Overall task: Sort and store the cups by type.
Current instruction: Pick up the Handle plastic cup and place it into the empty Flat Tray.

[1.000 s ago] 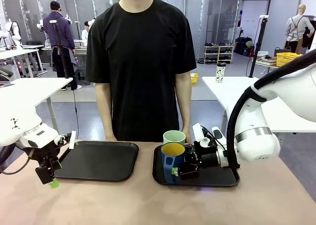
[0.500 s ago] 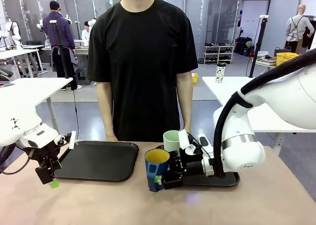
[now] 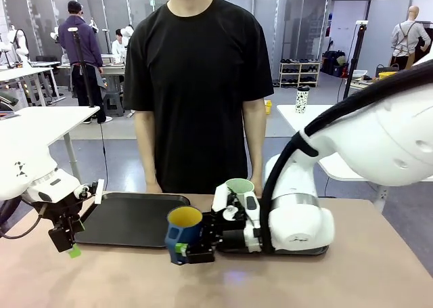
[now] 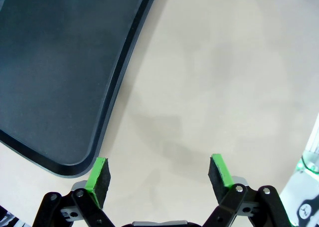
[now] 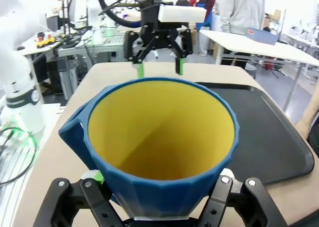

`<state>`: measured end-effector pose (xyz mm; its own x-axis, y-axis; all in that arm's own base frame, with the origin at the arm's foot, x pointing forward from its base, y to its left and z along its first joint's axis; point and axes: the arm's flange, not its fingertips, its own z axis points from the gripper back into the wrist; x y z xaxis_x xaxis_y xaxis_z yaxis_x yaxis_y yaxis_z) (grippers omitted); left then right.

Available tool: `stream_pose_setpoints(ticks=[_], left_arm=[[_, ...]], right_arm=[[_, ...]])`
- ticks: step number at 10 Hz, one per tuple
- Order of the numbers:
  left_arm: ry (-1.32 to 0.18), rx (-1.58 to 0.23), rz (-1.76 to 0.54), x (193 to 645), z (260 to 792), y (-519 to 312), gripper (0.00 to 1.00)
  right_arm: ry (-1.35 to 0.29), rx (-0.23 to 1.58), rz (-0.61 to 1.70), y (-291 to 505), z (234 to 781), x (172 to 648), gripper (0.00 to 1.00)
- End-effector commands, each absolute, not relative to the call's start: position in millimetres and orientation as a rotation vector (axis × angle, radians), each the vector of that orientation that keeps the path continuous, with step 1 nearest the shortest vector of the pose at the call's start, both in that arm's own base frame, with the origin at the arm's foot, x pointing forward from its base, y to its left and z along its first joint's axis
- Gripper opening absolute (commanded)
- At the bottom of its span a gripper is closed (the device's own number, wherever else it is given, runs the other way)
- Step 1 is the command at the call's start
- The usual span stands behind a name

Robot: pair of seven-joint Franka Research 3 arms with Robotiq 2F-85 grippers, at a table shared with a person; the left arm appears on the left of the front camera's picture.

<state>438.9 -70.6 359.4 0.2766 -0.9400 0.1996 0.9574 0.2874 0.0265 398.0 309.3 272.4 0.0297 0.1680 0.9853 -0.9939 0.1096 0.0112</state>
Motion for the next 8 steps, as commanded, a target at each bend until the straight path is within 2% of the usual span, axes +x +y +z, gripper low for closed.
stream_pose_setpoints(ticks=[1,4,8], left_arm=[[-0.205,-0.115,-1.293,438.7,359.2,-67.9,1.00],[-0.205,-0.115,-1.293,438.7,359.2,-67.9,1.00],[-0.205,-0.115,-1.293,438.7,359.2,-67.9,1.00]], right_arm=[[-1.194,0.913,1.177,350.1,256.1,410.5,0.74],[-1.242,0.817,1.158,384.6,248.2,421.6,0.74],[-1.221,0.796,1.150,407.1,237.7,430.6,0.74]])
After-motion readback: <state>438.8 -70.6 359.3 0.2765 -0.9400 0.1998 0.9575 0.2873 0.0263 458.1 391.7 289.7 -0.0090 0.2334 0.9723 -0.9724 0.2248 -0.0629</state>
